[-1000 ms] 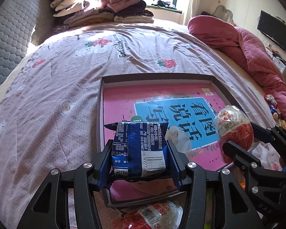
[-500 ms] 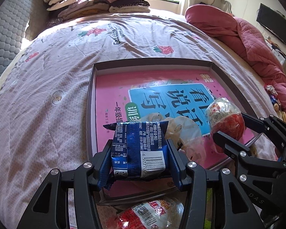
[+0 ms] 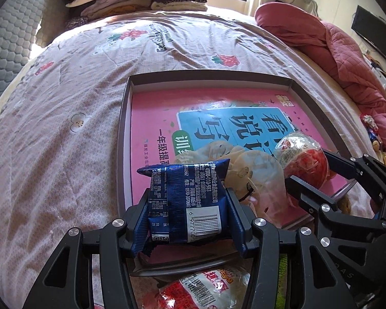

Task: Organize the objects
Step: 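Lower the blue packet into the tray with the left while the right releases the net bag, then pull both grippers back from the tray toward the loose items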

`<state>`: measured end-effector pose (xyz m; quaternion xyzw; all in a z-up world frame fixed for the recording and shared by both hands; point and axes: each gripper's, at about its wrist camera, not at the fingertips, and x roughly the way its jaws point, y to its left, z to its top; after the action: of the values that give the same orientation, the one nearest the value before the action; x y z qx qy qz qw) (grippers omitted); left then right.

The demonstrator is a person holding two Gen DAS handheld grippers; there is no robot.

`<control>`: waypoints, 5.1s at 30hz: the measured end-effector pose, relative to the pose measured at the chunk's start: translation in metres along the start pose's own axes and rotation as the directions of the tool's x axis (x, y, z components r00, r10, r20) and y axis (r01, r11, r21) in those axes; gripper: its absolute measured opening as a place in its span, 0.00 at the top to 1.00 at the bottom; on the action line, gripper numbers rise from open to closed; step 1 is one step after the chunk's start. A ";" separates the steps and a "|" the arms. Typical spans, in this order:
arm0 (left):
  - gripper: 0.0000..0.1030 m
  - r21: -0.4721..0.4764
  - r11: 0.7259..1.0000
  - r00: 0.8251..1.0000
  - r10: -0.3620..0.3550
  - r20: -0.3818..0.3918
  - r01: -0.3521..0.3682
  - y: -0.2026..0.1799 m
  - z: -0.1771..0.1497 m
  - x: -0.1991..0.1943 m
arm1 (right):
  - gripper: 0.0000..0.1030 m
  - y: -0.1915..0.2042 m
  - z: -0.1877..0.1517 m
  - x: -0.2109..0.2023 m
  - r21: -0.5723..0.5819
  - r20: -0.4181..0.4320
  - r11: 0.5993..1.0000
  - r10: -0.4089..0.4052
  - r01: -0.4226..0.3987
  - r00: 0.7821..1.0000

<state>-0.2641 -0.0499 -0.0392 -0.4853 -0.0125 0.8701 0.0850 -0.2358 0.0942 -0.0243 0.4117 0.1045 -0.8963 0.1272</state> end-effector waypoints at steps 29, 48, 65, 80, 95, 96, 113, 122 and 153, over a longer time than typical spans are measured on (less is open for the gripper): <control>0.41 0.015 1.000 1.000 0.023 0.004 -0.023 -0.006 -0.002 -0.007 | 0.46 -0.009 -0.013 -0.008 0.052 -0.041 0.999 -0.013 0.015 0.999; 0.28 -0.012 1.000 1.000 -0.008 -0.006 0.008 -0.003 -0.009 -0.024 | 0.46 -0.014 -0.017 -0.042 0.099 0.002 0.995 -0.017 0.017 1.000; 0.25 -0.043 0.997 0.996 -0.061 0.069 0.064 -0.002 -0.002 -0.058 | 0.46 -0.007 -0.017 -0.078 0.123 0.065 0.992 -0.009 0.001 0.998; 0.25 -0.047 0.996 0.989 -0.072 0.127 0.079 -0.001 0.001 -0.081 | 0.45 -0.001 -0.015 -0.097 0.107 0.102 0.994 -0.013 0.002 0.995; 0.25 -0.042 0.995 0.969 -0.073 0.238 0.086 -0.013 -0.011 -0.135 | 0.45 0.000 -0.011 -0.134 0.120 0.181 0.993 -0.018 -0.004 0.983; 0.25 -0.038 0.995 0.967 -0.075 0.244 0.087 -0.015 -0.012 -0.138 | 0.45 0.000 -0.011 -0.137 0.121 0.184 0.993 -0.021 -0.002 0.983; 0.25 0.009 1.000 0.946 -0.031 0.324 0.029 -0.027 -0.028 -0.179 | 0.45 0.003 -0.013 -0.166 0.122 0.224 0.992 -0.031 0.003 0.974; 0.25 0.002 0.999 0.938 -0.036 0.346 0.037 -0.024 -0.040 -0.194 | 0.45 0.006 -0.017 -0.184 0.120 0.244 0.993 -0.044 0.015 0.969; 0.25 0.020 0.999 0.952 -0.036 0.304 0.031 -0.023 -0.075 -0.190 | 0.45 0.007 -0.038 -0.194 0.121 0.228 0.991 -0.076 0.049 0.971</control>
<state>-0.0993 -0.0624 0.0837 -0.3446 -0.0270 0.9330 0.1004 -0.0842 0.1264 0.0990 0.3074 0.0501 -0.9463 0.0862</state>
